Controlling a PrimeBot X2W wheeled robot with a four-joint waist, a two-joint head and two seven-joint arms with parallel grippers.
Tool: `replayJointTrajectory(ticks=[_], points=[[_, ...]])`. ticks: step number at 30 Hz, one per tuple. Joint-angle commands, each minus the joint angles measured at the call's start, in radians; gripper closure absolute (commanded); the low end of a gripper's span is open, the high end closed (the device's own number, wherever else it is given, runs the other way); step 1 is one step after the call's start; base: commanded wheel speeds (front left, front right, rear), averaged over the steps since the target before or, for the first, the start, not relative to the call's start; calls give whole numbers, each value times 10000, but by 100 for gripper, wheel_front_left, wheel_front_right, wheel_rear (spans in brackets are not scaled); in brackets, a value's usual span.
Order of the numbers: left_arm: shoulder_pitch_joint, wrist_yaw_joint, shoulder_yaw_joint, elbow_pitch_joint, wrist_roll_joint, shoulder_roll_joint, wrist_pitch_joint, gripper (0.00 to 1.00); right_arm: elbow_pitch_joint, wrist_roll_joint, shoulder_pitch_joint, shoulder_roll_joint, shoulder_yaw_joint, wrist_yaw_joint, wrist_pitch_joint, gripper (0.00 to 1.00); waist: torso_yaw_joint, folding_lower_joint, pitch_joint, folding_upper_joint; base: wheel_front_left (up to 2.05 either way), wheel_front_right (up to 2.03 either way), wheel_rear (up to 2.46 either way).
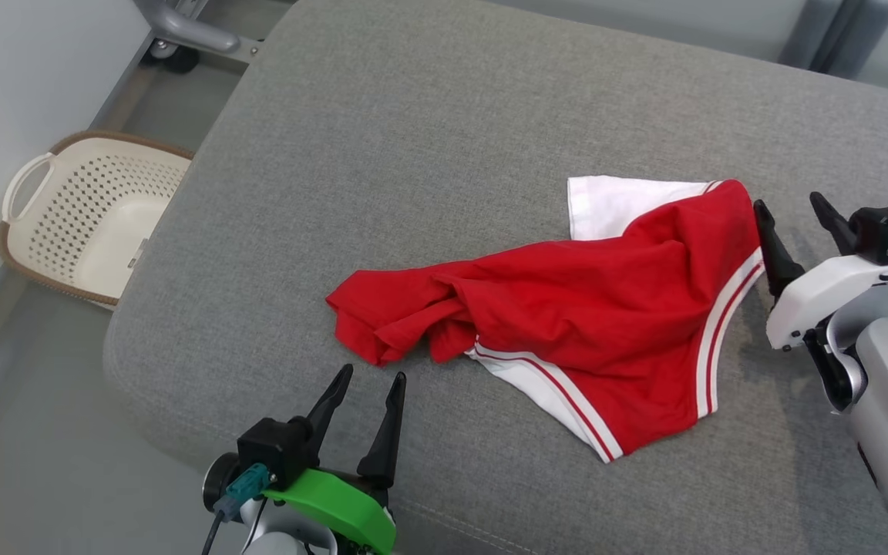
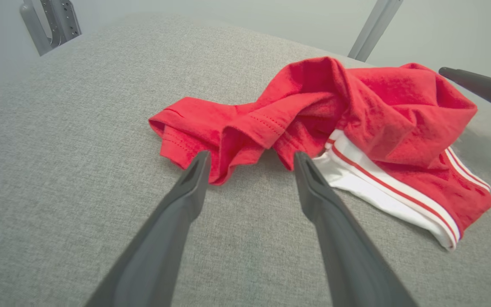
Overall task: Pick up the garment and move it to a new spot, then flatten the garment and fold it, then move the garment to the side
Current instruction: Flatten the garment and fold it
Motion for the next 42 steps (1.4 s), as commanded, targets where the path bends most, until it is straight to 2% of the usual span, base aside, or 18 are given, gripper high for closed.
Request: replayJointTrajectory(ticks=[1, 5, 11, 12, 13, 14, 21, 27, 28, 33, 37, 38, 39, 40, 42], points=[[-190, 33, -50, -81, -115, 11, -4, 0, 155, -147, -93, -45, -111, -1, -29, 0, 483, -1, 482, 0, 0, 0, 0], [-188, 111, -174, -179, -244, 10, -4, 0, 643, -350, -248, -56, -235, -3, -29, 0, 681, -1, 712, 0, 0, 0, 0], [-317, 179, -295, -328, -351, 10, -4, 0, 1324, -200, -546, -47, 138, -3, 112, 0, 871, -1, 1018, 0, 0, 0, 0], [-337, 193, -309, -360, -350, 10, -4, 0, 1435, -193, -615, -70, 252, -3, 167, 25, 901, -1, 1065, 0, 0, 0, 0], [-356, 207, -323, -388, -361, 10, -4, 0, 1503, -182, -683, -114, 353, -3, 172, 91, 930, -1, 1108, 0, 0, 0, 0], [-361, 214, -335, -407, -375, 10, -4, 0, 1554, -151, -757, -151, 469, -3, 187, 100, 955, -1, 1140, 0, 0, 0, 0], [-255, 260, -280, -493, -407, 12, -4, 0, 1881, -85, -1442, -1146, 576, -12, 69, 100, 1005, -1, 1275, 0, 0, 0, 0], [-395, 238, -415, -541, -396, 13, -4, 0, 2269, -1005, -2529, -2334, -59, -11, -20, 100, 1079, -1, 1412, 0, 0, 0, 0], [-395, 238, -415, -541, -396, 13, -4, 0, 2269, -1005, -2529, -2334, -59, -11, -20, 100, 1079, -1, 1412, 0, 0, 0, 0], [-362, 215, -539, -516, -357, 13, -4, 0, 2961, -2019, -3271, -3300, -927, -11, -17, 100, 1197, -1, 1430, 0, 0, 0, 0], [-283, 204, -545, -421, -342, 13, -4, 0, 3659, -2685, -3520, -3766, -1799, -11, -19, 100, 1219, -1, 1349, 0, 0, 0, 0], [-269, 204, -518, -407, -342, 12, -4, 0, 3821, -2803, -3569, -3844, -2066, -11, -21, 82, 1194, -1, 1334, 0, 0, 0, 0], [-259, 202, -505, -392, -340, 12, -4, 0, 3977, -2896, -3617, -3876, -2351, -11, -24, 14, 1154, -1, 1317, 0, 0, 0, 0], [-265, 196, -498, -379, -327, 10, -4, 0, 4079, -3027, -3646, -3821, -2553, -9, -25, 0, 1106, -1, 1298, 0, 0, 0, 0], [-307, 180, -486, -350, -318, 15, -4, 0, 4143, -3287, -3658, -3721, -2972, -9, -28, 0, 978, -1, 1248, 0, 0, 0, 0]])
